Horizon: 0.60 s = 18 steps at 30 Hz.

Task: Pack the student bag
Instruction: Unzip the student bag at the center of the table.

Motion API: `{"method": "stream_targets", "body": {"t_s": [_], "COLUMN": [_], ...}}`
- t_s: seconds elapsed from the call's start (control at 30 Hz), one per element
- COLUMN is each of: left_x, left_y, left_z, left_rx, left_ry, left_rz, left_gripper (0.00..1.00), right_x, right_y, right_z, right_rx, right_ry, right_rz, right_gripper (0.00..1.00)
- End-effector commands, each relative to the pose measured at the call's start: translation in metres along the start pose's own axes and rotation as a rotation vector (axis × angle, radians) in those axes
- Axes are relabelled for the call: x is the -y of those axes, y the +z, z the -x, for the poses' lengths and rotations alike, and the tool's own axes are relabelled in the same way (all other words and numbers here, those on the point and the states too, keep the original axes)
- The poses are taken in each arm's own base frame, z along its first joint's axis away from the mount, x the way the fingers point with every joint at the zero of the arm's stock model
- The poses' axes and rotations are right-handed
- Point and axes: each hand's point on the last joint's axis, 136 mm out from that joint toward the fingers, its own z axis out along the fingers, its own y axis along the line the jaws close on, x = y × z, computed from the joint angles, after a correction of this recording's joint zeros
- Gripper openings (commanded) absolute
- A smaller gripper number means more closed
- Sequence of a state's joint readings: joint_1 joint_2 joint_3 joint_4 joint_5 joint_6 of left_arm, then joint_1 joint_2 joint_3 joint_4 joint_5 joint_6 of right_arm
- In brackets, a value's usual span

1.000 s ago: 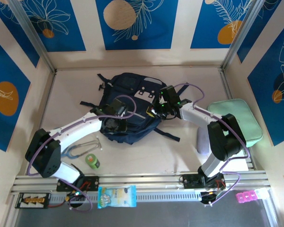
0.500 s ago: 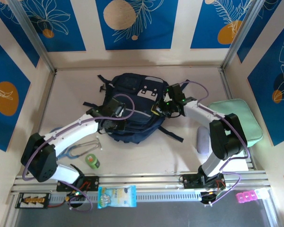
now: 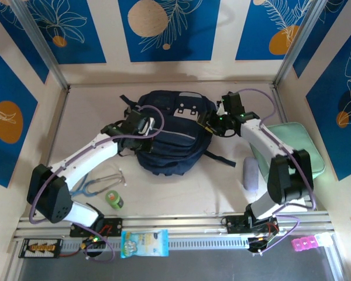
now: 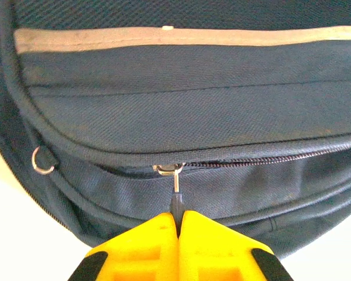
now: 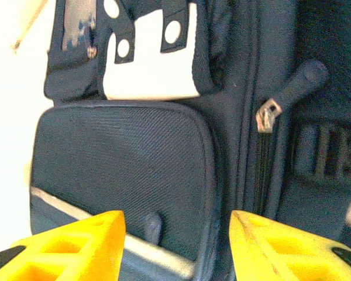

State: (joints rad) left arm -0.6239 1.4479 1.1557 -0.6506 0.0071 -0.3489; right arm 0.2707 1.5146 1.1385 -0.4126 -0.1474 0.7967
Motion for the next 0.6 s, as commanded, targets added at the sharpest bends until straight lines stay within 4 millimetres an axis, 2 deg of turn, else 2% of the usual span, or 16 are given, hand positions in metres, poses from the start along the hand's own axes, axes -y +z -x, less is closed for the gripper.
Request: {"method": "stream_targets", "body": {"t_s": [0.0,0.13,0.27,0.37,0.57], "left_x": [0.048,0.086,0.112,0.121,0.121], "left_y": [-0.006,-0.001,0.010,0.019,0.027], "left_z": [0.006,0.009,0.008,0.004,-0.001], "left_rx": [-0.005,-0.015,-0.035,-0.053,-0.067], "left_ry": [0.085,0.121,0.150,0.162,0.162], "left_rz": [-0.133,-0.207,-0.244,-0.254,-0.254], "left_gripper": [0.00,0.00,0.00,0.00,0.00], "right_x": [0.017,0.015,0.014,0.008,-0.005], "right_y": [-0.030,-0.037,-0.036,-0.028,-0.011], "right_z": [-0.019,-0.050,-0.078,-0.089,-0.085], "right_rx": [0.045,0.046,0.034,0.011,-0.020], "right_ry": [0.136,0.243,0.354,0.407,0.405], "right_rz": [-0.073,-0.011,0.000,0.033,0.051], "right_gripper": [0.51,0.51,0.52,0.52,0.51]}}
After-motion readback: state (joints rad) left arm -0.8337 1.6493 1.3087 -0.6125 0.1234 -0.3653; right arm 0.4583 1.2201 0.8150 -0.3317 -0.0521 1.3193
